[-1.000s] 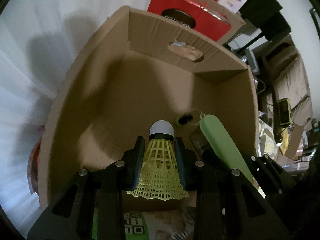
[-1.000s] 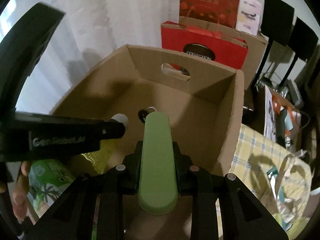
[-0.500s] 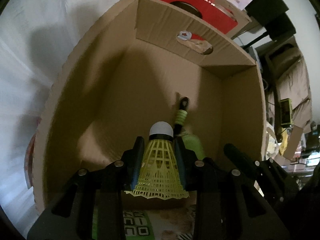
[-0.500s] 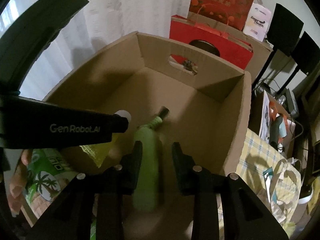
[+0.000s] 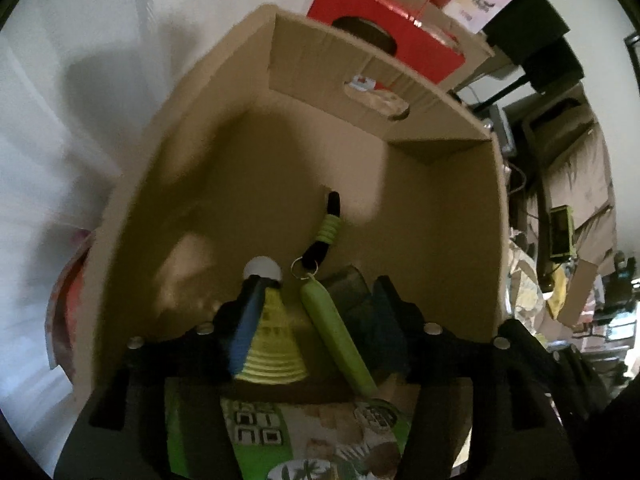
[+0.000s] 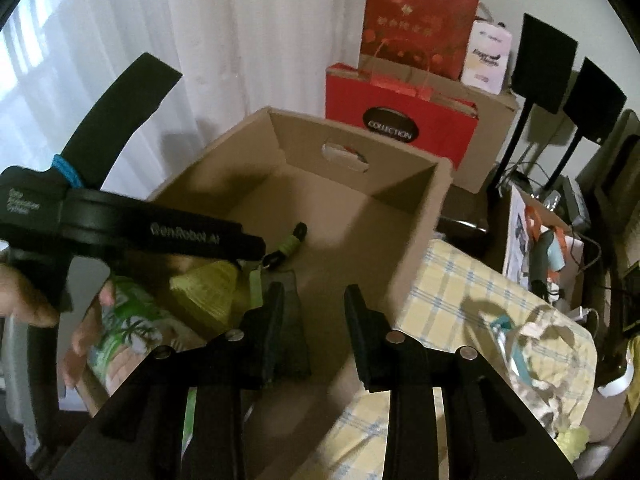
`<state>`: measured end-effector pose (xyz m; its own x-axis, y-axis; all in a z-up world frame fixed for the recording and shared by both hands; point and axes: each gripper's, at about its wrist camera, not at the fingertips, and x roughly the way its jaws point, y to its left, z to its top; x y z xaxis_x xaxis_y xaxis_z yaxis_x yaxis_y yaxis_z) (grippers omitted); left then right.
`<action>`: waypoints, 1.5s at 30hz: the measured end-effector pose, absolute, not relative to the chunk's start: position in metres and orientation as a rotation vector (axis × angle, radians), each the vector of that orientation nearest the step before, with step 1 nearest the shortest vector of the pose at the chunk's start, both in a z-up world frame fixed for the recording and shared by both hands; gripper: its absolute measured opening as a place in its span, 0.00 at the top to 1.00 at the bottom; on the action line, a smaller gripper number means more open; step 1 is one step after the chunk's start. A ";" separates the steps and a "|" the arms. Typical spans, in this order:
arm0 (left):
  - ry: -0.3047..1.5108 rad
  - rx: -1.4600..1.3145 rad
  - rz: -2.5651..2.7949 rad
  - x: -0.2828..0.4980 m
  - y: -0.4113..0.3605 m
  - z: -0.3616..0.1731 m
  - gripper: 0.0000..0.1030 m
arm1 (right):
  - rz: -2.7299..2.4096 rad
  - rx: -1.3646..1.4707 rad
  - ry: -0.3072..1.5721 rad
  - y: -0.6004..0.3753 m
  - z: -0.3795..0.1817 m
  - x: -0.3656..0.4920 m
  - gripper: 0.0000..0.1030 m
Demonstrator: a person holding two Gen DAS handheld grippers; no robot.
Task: Organize objects
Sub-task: 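Lower the shuttlecock into the box with the left tool while the right tool lowers the fan in, both opening, then withdraw both tools from the box back over the table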
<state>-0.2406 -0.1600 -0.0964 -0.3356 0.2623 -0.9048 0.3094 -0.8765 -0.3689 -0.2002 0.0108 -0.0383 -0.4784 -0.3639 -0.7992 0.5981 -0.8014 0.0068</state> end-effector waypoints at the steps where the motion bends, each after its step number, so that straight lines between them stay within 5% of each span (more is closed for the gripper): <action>1: 0.770 1.784 -2.431 -0.239 -0.160 -0.093 0.44 | -2.282 1.129 0.365 0.016 -0.035 -0.197 0.66; 7: 0.732 1.742 -2.480 -0.223 -0.152 -0.076 0.40 | -2.337 1.114 0.351 0.039 -0.024 -0.185 0.58; 14: 0.669 1.692 -2.526 -0.207 -0.137 -0.063 0.15 | -2.385 1.117 0.313 0.065 -0.017 -0.178 0.42; 24: 0.538 1.610 -2.623 -0.182 -0.112 -0.038 0.07 | -2.448 1.128 0.194 0.106 -0.004 -0.176 0.23; 45: 0.291 1.424 -2.822 -0.130 -0.041 -0.004 0.02 | -2.531 1.152 0.086 0.179 0.006 -0.153 0.16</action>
